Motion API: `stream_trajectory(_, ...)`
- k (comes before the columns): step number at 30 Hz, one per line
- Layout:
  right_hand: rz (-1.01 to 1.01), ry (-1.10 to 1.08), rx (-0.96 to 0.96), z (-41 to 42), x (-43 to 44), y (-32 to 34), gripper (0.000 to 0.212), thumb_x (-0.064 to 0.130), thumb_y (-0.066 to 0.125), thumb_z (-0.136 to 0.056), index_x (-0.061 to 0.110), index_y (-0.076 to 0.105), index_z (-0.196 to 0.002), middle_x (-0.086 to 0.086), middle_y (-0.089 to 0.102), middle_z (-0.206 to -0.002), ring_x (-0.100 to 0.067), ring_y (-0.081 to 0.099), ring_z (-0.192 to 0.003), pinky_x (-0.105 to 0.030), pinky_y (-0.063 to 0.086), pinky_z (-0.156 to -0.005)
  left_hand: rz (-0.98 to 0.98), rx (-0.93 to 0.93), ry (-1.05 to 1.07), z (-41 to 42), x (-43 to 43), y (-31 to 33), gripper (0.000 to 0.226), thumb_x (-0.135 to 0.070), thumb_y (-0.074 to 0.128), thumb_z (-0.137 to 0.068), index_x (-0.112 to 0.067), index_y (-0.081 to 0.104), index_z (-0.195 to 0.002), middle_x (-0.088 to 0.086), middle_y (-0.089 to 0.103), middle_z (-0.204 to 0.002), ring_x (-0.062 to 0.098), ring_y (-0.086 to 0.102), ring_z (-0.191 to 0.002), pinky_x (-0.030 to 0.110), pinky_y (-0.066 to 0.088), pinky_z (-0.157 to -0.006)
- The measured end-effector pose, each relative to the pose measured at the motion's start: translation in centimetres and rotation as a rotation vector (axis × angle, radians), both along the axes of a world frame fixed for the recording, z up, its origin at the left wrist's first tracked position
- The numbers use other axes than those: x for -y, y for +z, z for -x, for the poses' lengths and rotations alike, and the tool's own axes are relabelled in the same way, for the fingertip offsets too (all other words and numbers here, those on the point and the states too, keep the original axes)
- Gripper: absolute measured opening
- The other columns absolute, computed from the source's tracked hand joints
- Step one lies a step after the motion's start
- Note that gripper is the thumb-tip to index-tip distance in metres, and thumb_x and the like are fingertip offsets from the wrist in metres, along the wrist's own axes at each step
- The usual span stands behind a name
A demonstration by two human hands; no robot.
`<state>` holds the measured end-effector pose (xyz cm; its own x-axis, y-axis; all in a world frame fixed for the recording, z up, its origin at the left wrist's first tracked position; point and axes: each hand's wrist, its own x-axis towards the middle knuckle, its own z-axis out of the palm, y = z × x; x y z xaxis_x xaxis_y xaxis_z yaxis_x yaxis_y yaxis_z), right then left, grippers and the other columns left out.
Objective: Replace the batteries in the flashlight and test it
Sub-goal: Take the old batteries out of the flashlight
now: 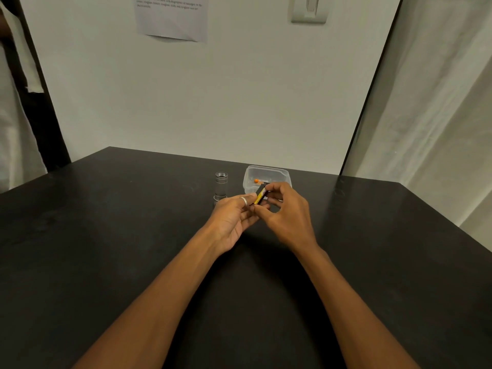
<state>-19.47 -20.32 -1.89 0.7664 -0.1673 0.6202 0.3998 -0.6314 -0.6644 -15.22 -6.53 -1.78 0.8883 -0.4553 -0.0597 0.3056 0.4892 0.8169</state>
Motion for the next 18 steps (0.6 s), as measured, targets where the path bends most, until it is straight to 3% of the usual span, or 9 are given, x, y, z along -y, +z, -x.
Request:
stream_trajectory(6, 0.022, -0.004, 0.030, -0.10, -0.17, -0.16, 0.041, 0.011, 0.086, -0.077, 0.012, 0.064, -0.111, 0.010, 0.065, -0.104, 0.004, 0.065, -0.095, -0.006, 0.051, -0.083, -0.021, -0.006, -0.001, -0.28, 0.04, -0.22, 0.024, -0.014, 0.063, -0.099, 0.000, 0.070, -0.117, 0.016, 0.079, -0.101, 0.021, 0.077, -0.092, 0.030, 0.062, -0.071)
stream_trajectory(12, 0.017, -0.008, 0.033, -0.10, -0.17, -0.25, 0.038, 0.010, 0.086, -0.075, 0.012, 0.064, -0.107, 0.003, 0.068, -0.103, -0.002, 0.067, -0.096, -0.007, 0.052, -0.083, -0.041, 0.007, 0.013, -0.43, 0.12, -0.43, 0.022, -0.013, 0.062, -0.099, 0.002, 0.071, -0.113, 0.016, 0.079, -0.097, 0.020, 0.077, -0.089, 0.030, 0.063, -0.072)
stream_trajectory(18, 0.131, -0.059, 0.080, -0.06, -0.47, -0.61, 0.020, 0.009, 0.082, -0.076, 0.012, 0.066, -0.086, 0.006, 0.062, -0.093, -0.006, 0.065, -0.100, -0.010, 0.050, -0.076, -0.054, 0.033, 0.024, -0.26, 0.21, -0.37, 0.018, -0.012, 0.062, -0.100, 0.001, 0.073, -0.106, 0.017, 0.078, -0.100, 0.021, 0.077, -0.089, 0.029, 0.063, -0.073)
